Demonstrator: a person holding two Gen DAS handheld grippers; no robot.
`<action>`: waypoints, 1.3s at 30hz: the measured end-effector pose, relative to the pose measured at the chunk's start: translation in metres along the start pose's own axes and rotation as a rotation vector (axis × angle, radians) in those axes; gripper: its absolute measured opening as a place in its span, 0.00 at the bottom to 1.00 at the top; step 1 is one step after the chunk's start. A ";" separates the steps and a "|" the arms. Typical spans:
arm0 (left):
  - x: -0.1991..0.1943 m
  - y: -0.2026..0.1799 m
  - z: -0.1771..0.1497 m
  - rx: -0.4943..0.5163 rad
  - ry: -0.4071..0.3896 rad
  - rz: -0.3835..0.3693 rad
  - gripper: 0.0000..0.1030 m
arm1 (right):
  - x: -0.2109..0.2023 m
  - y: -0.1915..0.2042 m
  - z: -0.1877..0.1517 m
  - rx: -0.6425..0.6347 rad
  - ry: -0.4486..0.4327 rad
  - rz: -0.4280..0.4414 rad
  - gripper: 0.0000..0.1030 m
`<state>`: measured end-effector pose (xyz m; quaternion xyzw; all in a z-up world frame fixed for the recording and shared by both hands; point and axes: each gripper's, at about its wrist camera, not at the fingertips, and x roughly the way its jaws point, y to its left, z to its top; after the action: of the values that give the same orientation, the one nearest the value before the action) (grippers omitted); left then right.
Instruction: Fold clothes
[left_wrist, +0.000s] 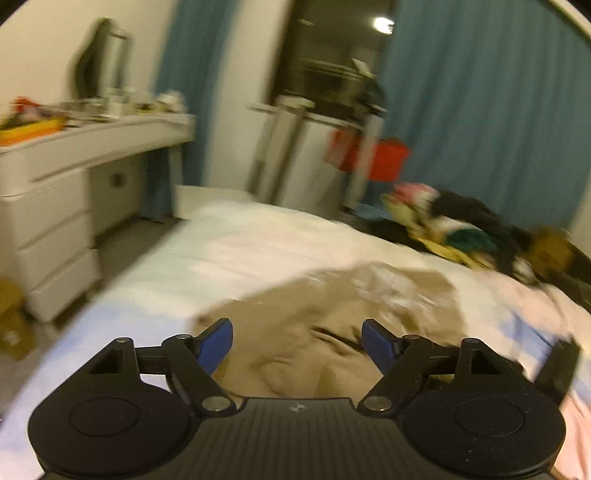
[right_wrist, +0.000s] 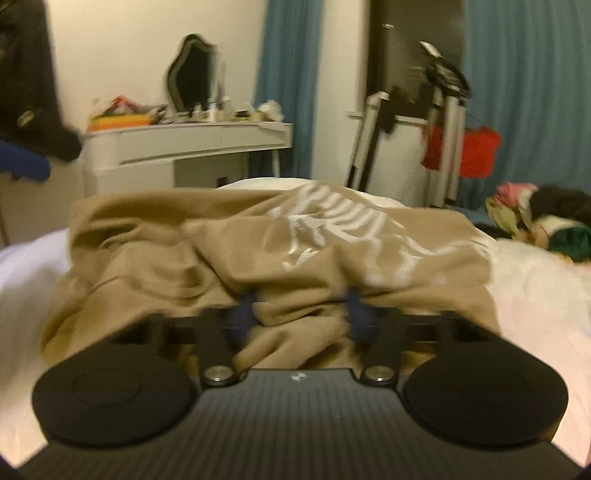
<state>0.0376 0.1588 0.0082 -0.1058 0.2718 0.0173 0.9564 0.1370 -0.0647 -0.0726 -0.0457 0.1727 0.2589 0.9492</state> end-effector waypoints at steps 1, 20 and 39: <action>0.005 -0.004 -0.003 0.012 0.026 -0.032 0.76 | -0.006 -0.008 0.004 0.036 -0.025 -0.005 0.22; 0.005 -0.035 -0.028 0.189 -0.107 0.006 0.07 | -0.146 -0.100 0.050 0.292 -0.391 -0.240 0.18; -0.081 0.043 0.036 -0.134 -0.326 -0.346 0.07 | -0.209 -0.075 0.052 0.290 -0.199 -0.027 0.18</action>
<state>-0.0167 0.2104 0.0726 -0.2099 0.0900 -0.1121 0.9671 0.0222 -0.2198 0.0492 0.1152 0.1127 0.2216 0.9617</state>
